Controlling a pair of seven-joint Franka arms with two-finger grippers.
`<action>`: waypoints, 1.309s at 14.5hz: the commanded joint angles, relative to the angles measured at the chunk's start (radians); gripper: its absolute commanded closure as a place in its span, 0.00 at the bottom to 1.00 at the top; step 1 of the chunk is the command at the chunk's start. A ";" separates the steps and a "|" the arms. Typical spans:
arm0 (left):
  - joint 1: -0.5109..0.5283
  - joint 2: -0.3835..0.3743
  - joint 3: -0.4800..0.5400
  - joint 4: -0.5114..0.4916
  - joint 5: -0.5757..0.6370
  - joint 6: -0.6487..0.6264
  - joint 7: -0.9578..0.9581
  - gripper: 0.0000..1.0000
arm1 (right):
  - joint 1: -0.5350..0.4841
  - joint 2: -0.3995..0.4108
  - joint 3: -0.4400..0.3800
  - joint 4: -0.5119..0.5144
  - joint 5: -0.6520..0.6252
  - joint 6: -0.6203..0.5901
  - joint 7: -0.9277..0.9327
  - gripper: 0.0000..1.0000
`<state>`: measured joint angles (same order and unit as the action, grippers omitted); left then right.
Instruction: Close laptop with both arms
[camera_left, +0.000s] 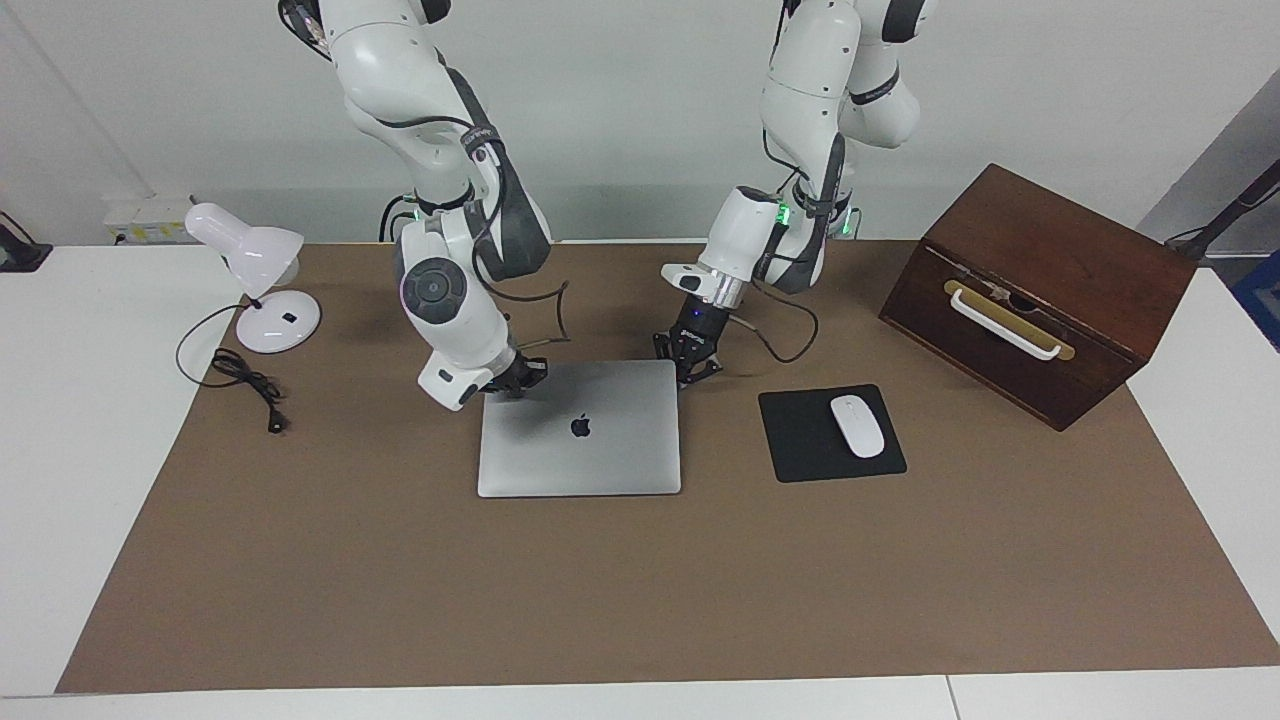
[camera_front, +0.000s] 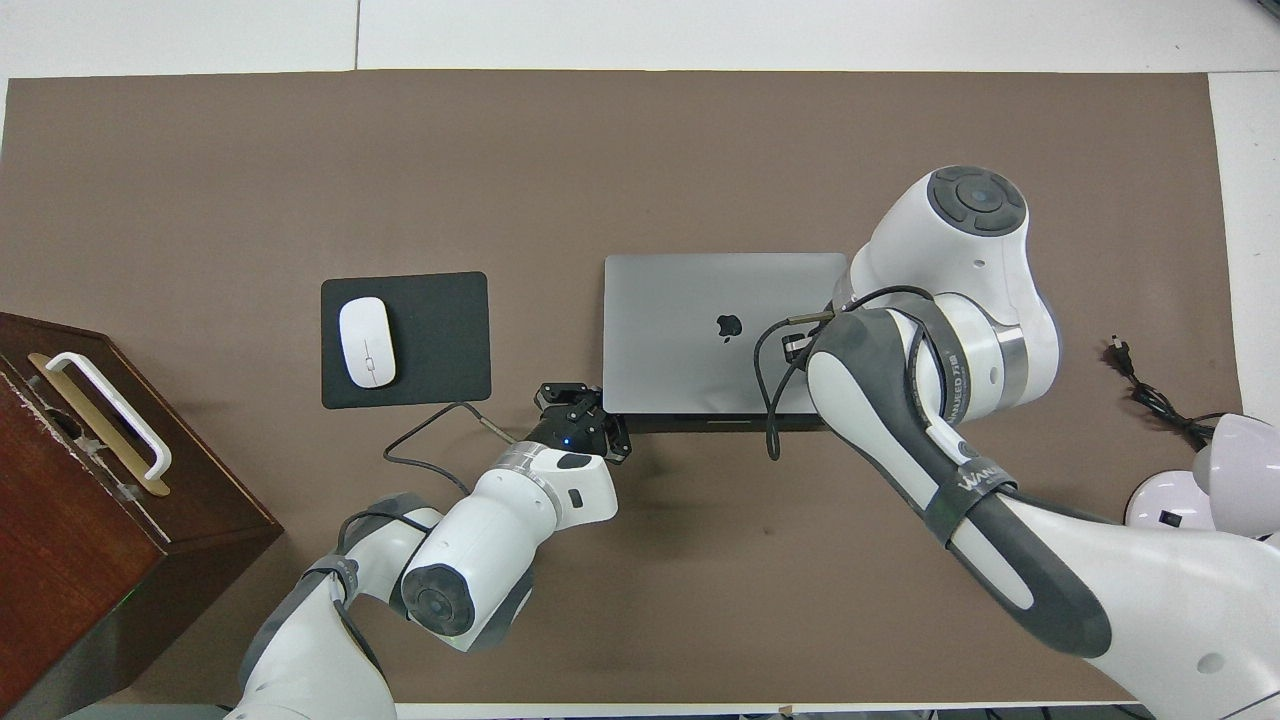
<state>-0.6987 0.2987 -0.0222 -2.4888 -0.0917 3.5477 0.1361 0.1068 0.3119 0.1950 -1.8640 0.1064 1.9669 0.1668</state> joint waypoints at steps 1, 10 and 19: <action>0.016 -0.024 0.008 -0.081 0.001 -0.114 -0.001 1.00 | -0.010 -0.014 0.008 -0.011 0.021 0.001 0.016 1.00; 0.038 -0.280 0.008 -0.079 0.001 -0.525 -0.004 1.00 | -0.009 -0.014 0.008 -0.010 0.021 0.003 0.017 1.00; 0.090 -0.476 0.021 -0.010 -0.008 -0.933 -0.006 1.00 | -0.009 -0.016 0.008 -0.021 0.019 0.017 0.017 1.00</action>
<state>-0.6240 -0.1339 -0.0052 -2.5159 -0.0941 2.7027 0.1338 0.1070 0.3119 0.1950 -1.8632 0.1064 1.9668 0.1668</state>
